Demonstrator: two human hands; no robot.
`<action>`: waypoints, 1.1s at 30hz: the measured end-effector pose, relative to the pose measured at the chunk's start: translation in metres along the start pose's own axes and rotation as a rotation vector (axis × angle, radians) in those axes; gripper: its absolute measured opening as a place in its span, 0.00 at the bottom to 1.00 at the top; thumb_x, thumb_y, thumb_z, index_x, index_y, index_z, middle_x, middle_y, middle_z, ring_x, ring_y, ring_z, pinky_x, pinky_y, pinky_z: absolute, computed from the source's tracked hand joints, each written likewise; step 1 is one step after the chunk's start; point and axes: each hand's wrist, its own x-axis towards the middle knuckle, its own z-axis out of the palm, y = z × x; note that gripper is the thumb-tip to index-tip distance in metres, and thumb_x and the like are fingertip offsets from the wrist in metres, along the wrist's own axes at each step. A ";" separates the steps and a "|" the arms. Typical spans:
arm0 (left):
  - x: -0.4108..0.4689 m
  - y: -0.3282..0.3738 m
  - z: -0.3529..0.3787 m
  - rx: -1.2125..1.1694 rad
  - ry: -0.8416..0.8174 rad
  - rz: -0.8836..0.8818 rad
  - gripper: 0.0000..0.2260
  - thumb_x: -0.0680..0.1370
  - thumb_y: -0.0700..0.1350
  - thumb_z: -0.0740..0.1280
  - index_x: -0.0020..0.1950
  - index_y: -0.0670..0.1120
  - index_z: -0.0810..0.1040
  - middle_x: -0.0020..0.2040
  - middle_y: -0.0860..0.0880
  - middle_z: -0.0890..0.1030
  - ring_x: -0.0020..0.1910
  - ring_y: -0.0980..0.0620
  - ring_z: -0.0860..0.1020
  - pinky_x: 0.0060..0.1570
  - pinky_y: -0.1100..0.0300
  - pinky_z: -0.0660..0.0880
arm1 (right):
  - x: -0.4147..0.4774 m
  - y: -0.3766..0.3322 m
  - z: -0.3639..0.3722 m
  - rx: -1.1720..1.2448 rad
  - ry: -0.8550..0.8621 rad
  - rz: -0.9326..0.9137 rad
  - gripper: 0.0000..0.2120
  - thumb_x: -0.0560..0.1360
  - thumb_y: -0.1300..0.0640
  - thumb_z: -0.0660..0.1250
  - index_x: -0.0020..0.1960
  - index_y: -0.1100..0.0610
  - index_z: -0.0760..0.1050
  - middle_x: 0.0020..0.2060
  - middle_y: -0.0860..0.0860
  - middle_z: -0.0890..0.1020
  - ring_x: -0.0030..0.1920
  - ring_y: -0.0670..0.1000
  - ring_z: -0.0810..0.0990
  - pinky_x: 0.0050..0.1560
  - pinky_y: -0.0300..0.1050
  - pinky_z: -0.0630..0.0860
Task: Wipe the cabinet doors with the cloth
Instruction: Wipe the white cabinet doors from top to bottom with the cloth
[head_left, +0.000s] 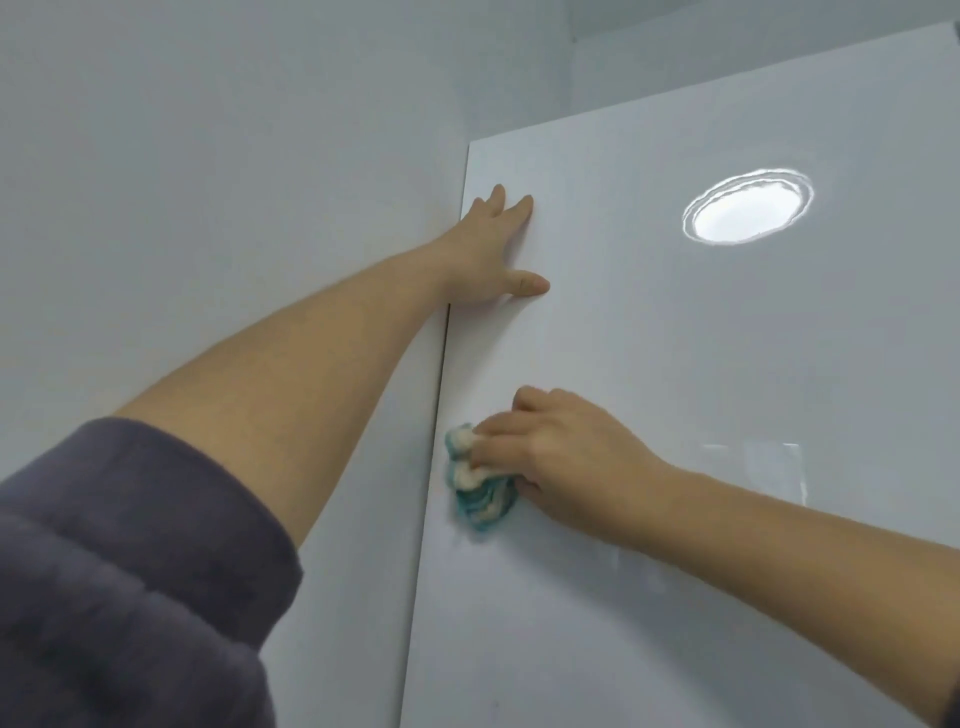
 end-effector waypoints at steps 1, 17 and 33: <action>0.000 0.000 0.001 0.001 0.006 0.000 0.42 0.77 0.56 0.68 0.81 0.50 0.43 0.80 0.48 0.39 0.79 0.49 0.40 0.76 0.52 0.44 | 0.003 0.011 -0.007 -0.001 0.079 0.083 0.16 0.64 0.64 0.67 0.49 0.50 0.81 0.44 0.45 0.83 0.37 0.55 0.73 0.33 0.45 0.72; -0.027 0.005 0.033 -0.028 0.062 0.004 0.41 0.76 0.59 0.67 0.81 0.52 0.46 0.80 0.52 0.39 0.79 0.51 0.40 0.76 0.51 0.47 | -0.075 -0.020 -0.021 -0.051 0.024 0.011 0.15 0.68 0.63 0.68 0.52 0.49 0.80 0.54 0.42 0.82 0.41 0.53 0.75 0.35 0.46 0.72; -0.031 0.008 0.038 0.009 0.059 0.020 0.46 0.73 0.63 0.69 0.81 0.49 0.45 0.81 0.50 0.41 0.79 0.49 0.41 0.77 0.47 0.49 | -0.125 0.053 -0.084 -0.137 0.202 0.344 0.20 0.68 0.72 0.69 0.54 0.54 0.82 0.56 0.44 0.83 0.43 0.57 0.74 0.41 0.53 0.75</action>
